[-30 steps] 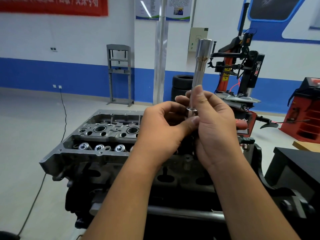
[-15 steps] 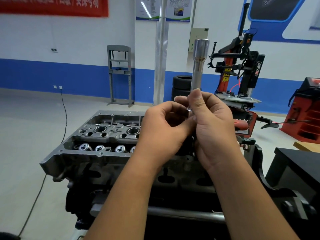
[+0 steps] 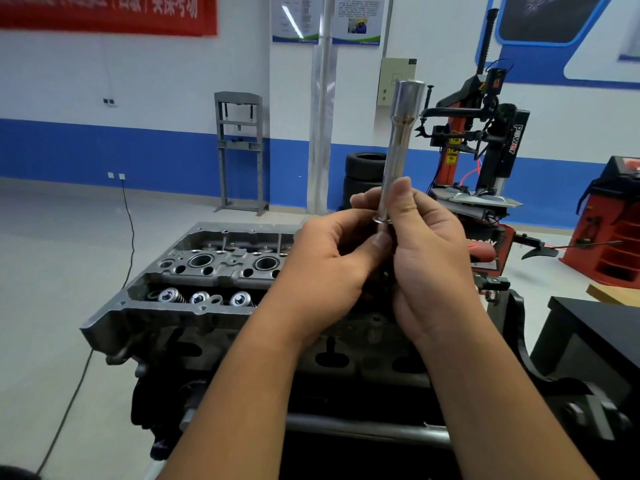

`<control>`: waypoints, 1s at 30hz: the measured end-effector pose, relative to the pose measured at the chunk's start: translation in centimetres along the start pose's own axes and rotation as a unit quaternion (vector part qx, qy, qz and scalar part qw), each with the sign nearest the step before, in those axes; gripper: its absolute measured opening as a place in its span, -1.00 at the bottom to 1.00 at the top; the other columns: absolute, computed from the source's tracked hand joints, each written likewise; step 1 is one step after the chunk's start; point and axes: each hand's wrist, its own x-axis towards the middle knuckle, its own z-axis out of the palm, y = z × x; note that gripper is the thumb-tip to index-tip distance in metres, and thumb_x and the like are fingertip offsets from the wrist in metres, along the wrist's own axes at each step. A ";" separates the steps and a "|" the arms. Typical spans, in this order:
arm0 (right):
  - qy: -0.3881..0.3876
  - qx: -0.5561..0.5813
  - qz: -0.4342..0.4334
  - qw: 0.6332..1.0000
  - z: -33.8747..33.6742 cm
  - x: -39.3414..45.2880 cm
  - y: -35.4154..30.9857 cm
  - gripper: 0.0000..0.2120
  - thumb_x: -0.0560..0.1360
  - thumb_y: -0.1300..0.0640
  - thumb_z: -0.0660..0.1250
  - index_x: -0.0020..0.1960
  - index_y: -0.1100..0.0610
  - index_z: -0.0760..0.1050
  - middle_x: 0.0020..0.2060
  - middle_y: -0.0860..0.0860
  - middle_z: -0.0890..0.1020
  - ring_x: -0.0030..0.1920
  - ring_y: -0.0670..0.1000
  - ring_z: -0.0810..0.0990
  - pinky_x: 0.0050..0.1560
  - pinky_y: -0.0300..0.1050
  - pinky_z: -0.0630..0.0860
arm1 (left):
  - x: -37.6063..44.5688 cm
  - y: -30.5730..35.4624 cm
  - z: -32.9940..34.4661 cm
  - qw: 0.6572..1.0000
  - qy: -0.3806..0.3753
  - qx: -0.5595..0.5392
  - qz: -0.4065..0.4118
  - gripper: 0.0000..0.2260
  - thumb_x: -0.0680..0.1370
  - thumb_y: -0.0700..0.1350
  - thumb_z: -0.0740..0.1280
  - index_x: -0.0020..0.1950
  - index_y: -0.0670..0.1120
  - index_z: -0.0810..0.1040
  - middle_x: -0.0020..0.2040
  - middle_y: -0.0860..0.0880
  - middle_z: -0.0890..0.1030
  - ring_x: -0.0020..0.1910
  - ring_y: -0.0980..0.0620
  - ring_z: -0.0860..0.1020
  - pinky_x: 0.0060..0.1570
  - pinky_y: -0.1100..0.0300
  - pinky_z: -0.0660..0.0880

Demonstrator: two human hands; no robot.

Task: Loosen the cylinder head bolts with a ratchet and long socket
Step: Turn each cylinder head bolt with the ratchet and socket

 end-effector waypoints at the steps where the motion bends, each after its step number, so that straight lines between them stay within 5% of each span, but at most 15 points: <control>1: 0.003 0.007 0.005 1.000 0.0 0.0 0.0 -0.66 0.49 -0.17 0.36 -0.16 0.09 0.69 -0.12 0.09 0.73 -0.06 0.09 0.74 -0.08 0.03 0.67 | 0.0 0.1 0.0 1.000 -0.003 -0.002 -0.004 -0.80 0.68 -0.21 0.34 0.16 0.07 0.67 0.05 0.08 0.76 0.09 0.13 0.72 0.00 0.20 0.66; 7: 0.006 0.032 0.007 0.999 0.1 -0.1 0.0 -0.68 0.39 -0.08 0.50 -0.03 0.15 0.62 -0.08 0.13 0.74 -0.02 0.24 0.73 0.02 0.28 0.68 | 0.2 -0.4 0.0 0.995 0.083 0.044 0.017 -0.85 0.51 -0.20 0.55 -0.01 0.01 0.66 -0.13 0.03 0.76 -0.18 0.14 0.73 -0.27 0.33 0.58; 12: -0.007 -0.001 -0.012 1.000 0.0 0.0 0.1 -0.75 0.46 -0.11 0.41 -0.10 0.09 0.64 -0.07 0.11 0.73 0.01 0.10 0.72 0.00 0.03 0.67 | 0.1 -0.2 -0.2 1.000 0.006 0.008 -0.005 -0.83 0.67 -0.18 0.37 0.20 0.01 0.68 0.05 0.03 0.76 0.05 0.06 0.73 -0.07 0.12 0.69; 14: -0.012 0.006 -0.006 1.000 0.0 0.1 0.2 -0.74 0.48 -0.12 0.38 -0.13 0.06 0.68 -0.09 0.11 0.73 0.00 0.10 0.72 0.00 0.03 0.67 | 0.1 -0.2 -0.2 0.999 0.026 0.019 -0.003 -0.84 0.64 -0.20 0.41 0.12 0.04 0.68 0.01 0.04 0.77 0.02 0.09 0.74 -0.09 0.13 0.69; 19: -0.008 0.028 0.003 1.000 0.1 -0.1 0.0 -0.71 0.38 -0.11 0.51 -0.08 0.11 0.63 -0.08 0.16 0.73 -0.03 0.24 0.72 0.04 0.29 0.68 | 0.2 -0.7 -0.1 0.993 0.107 0.053 0.022 -0.82 0.46 -0.17 0.60 -0.05 0.02 0.67 -0.17 0.01 0.75 -0.21 0.09 0.73 -0.30 0.29 0.59; 25: -0.002 0.009 -0.001 1.000 0.1 0.1 0.1 -0.68 0.49 -0.17 0.34 -0.20 0.05 0.68 -0.13 0.10 0.73 -0.09 0.09 0.72 -0.07 0.06 0.68 | 0.2 -0.3 -0.2 1.000 -0.005 -0.002 -0.008 -0.79 0.69 -0.21 0.34 0.23 0.00 0.69 0.10 0.04 0.76 0.16 0.07 0.71 0.15 0.05 0.66; 30: -0.006 0.054 0.026 0.998 0.0 0.1 0.0 -0.73 0.44 -0.14 0.45 -0.13 0.08 0.66 -0.10 0.14 0.73 -0.10 0.15 0.72 -0.08 0.13 0.67 | 0.1 -0.3 -0.2 0.997 0.062 0.043 0.002 -0.82 0.58 -0.23 0.48 0.01 0.08 0.66 -0.09 0.12 0.76 -0.12 0.21 0.72 -0.26 0.36 0.59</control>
